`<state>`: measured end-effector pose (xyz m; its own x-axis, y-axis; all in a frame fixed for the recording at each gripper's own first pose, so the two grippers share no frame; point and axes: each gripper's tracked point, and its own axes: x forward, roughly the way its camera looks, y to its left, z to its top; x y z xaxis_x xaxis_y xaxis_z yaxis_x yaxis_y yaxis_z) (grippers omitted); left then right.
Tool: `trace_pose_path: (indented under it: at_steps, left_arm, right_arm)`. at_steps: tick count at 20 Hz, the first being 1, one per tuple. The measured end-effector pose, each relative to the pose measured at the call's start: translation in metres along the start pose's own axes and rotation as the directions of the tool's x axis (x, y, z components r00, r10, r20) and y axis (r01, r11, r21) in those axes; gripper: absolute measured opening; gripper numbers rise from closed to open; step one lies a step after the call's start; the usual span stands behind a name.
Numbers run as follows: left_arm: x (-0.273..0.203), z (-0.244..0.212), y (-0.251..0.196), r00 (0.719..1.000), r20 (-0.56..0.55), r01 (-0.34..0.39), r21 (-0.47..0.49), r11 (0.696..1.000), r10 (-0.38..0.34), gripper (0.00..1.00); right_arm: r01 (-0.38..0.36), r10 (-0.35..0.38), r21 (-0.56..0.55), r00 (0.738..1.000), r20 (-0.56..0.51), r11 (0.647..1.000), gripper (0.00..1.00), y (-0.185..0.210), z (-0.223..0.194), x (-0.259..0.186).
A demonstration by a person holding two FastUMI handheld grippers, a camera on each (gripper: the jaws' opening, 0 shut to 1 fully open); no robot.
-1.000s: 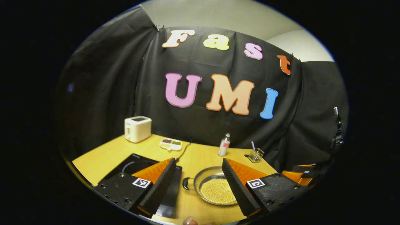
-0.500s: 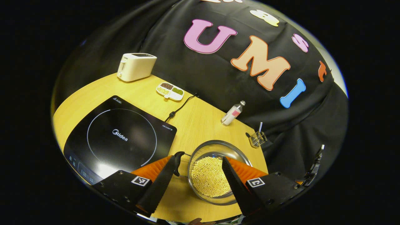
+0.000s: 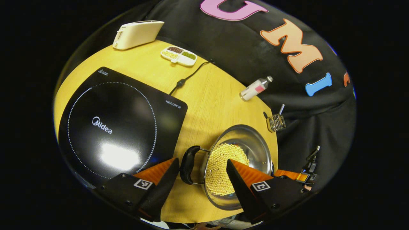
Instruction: First push the handle of the pot to place it horizontally, then grasp the pot with both hands and set it on the induction cooktop.
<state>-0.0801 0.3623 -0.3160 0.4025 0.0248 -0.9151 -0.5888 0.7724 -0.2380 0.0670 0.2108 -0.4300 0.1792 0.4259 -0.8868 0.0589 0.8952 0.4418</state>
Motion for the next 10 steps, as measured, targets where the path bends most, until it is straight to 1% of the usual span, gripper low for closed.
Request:
trace_pose_path:
  at_steps: [1,2,3,4,5,6,8,10]
  left_arm:
    - [0.003,-0.004,0.004,1.0,-0.023,-0.018,0.013,1.0,0.019,0.97]
    - [0.007,-0.007,0.01,0.998,-0.047,-0.039,0.027,0.999,0.04,0.97]
    - [0.01,-0.009,0.01,0.997,-0.063,-0.041,0.03,0.999,0.043,0.97]
    - [0.014,-0.007,0.007,0.997,-0.064,-0.037,0.028,0.999,0.039,0.95]
    - [0.017,-0.005,0.004,0.997,-0.063,-0.038,0.031,0.999,0.04,0.94]
    - [0.02,-0.005,0.004,0.997,-0.061,-0.047,0.039,0.998,0.049,0.96]
    - [0.027,-0.006,0.002,0.996,-0.07,-0.056,0.039,0.998,0.059,0.97]
    - [0.033,-0.008,0.002,0.994,-0.088,-0.062,0.049,0.997,0.066,0.96]
  right_arm:
    - [0.029,-0.029,-0.017,1.0,-0.007,0.999,1.0,-0.007,-0.001,0.007]
    - [0.053,-0.053,-0.024,0.999,-0.011,0.998,1.0,-0.013,-0.001,0.011]
    - [0.051,-0.051,-0.021,0.998,-0.02,0.998,1.0,-0.012,-0.001,0.013]
    - [0.051,-0.051,-0.012,0.999,-0.018,0.999,0.94,-0.011,0.0,0.015]
    - [0.048,-0.049,-0.008,0.999,-0.007,0.999,1.0,-0.01,0.003,0.017]
    - [0.044,-0.044,-0.002,0.999,-0.008,0.999,0.94,-0.007,0.006,0.019]
    - [0.03,-0.03,0.006,0.999,-0.023,1.0,0.94,0.0,0.002,0.024]
    - [0.041,-0.041,-0.011,0.998,-0.043,0.999,0.94,-0.001,-0.002,0.031]
